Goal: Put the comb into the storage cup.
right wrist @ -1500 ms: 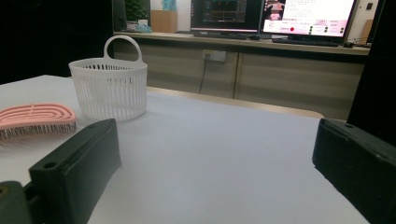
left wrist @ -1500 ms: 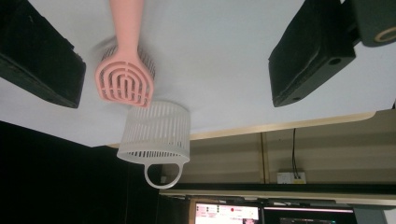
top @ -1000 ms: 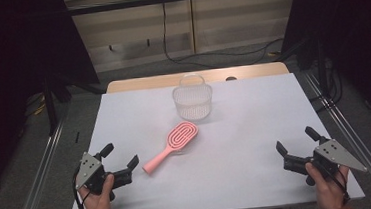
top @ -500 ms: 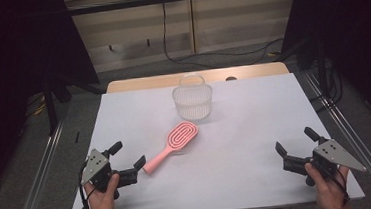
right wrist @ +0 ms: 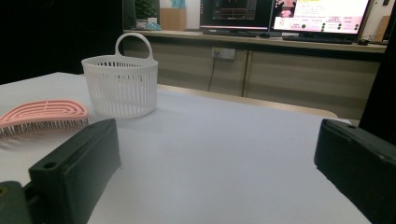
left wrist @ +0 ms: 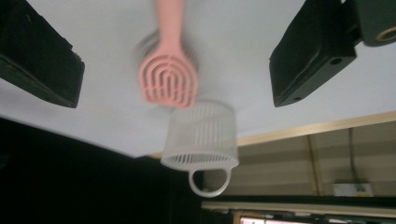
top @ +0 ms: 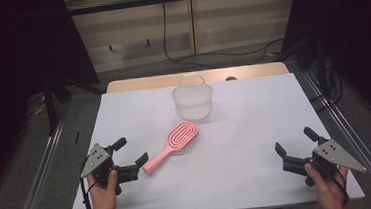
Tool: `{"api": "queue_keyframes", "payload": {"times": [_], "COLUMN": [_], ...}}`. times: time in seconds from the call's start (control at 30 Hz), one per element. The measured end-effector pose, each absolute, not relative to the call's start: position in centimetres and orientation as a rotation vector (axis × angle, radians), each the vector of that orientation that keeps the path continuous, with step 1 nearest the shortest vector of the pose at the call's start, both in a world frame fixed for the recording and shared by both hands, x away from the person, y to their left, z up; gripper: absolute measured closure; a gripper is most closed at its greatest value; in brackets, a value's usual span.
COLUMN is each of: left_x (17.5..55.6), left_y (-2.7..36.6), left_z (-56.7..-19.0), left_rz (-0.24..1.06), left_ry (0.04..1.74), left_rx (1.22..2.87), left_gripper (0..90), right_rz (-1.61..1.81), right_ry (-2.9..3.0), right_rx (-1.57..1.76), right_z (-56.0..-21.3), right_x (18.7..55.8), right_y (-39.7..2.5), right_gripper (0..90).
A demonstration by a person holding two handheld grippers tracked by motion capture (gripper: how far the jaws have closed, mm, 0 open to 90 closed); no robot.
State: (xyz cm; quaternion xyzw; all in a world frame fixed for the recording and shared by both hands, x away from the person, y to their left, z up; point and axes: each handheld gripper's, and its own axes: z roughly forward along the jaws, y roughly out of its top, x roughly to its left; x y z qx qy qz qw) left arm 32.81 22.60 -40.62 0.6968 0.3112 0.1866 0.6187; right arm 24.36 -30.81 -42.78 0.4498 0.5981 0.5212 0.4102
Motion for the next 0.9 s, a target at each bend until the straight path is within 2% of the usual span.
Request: {"api": "queue_keyframes", "payload": {"times": [0.9], "left_x": [34.8], "left_y": [20.0], "left_z": [-39.6], "left_rz": [0.405], "left_ry": [0.69], "left_rx": [1.652], "left_gripper": [1.9], "right_rz": [1.313], "right_ry": [1.497], "right_rx": [1.135], "right_z": [-42.8], "right_x": [24.4], "right_y": [-30.8], "right_gripper": [0.0]}}
